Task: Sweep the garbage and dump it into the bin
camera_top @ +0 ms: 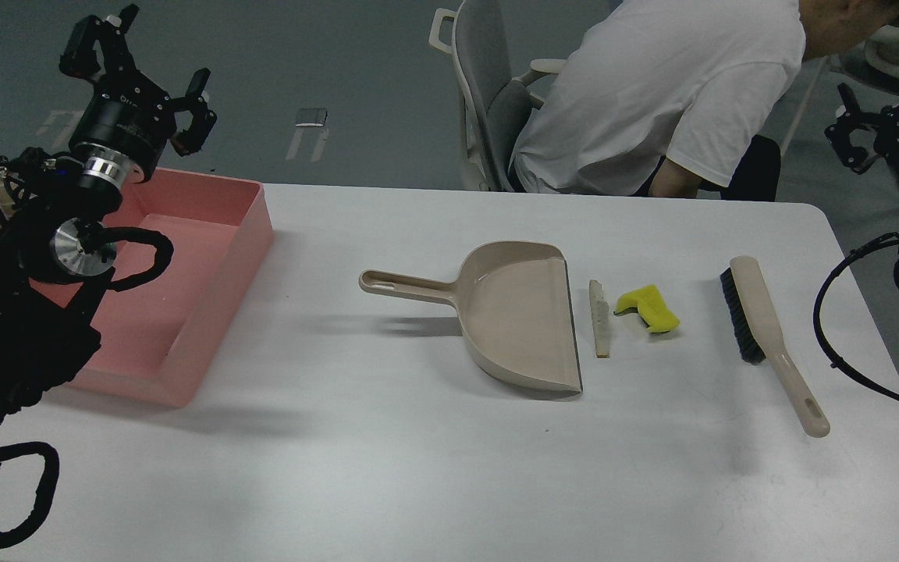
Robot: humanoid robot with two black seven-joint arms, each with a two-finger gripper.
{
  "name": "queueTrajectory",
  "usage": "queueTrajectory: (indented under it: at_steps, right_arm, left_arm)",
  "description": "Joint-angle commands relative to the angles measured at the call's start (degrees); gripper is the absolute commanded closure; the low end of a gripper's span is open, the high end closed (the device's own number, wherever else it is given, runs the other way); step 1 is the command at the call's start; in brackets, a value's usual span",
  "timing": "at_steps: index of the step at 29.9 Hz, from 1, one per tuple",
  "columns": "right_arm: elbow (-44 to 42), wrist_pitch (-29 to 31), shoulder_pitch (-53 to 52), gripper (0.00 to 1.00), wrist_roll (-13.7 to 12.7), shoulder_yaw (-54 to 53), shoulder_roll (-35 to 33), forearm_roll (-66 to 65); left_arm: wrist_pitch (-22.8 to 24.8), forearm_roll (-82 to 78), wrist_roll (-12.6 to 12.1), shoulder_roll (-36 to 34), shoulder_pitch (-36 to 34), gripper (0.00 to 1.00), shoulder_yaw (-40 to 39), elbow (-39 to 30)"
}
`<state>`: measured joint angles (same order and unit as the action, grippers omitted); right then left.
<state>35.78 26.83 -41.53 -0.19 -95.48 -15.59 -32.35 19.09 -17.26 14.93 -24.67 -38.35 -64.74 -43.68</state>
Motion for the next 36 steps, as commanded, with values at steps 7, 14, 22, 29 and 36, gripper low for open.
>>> queueTrajectory:
  at_steps: [7,14,22,29,36]
  right_arm:
    - [0.34,0.06,-0.83,0.00,0.02,0.21,0.91,0.18]
    - [0.43,-3.80,-2.06,0.00,-0.51,0.12,0.39,0.27]
    - [1.13,-3.28,-2.59,0.00,-0.77,0.21,-0.14,0.36]
    - [4.91,-3.28,-1.28,0.00,-0.69,0.21,0.12,0.36]
    - [5.62,-3.28,1.28,0.00,-0.34,0.21,0.21,0.36]
  left_arm:
    - [-1.69,-0.23,0.01,0.23,0.56,0.02,2.95,-2.02]
    - [-1.78,-0.15,0.62,0.41,-0.49,0.02,2.78,-2.02]
    - [-1.51,0.47,0.45,0.41,-1.81,0.02,2.77,-2.02]
    - [-0.02,0.47,0.62,0.50,-1.29,0.02,2.77,-2.55]
    - [1.83,0.38,0.45,0.59,-0.15,0.02,3.04,-3.43]
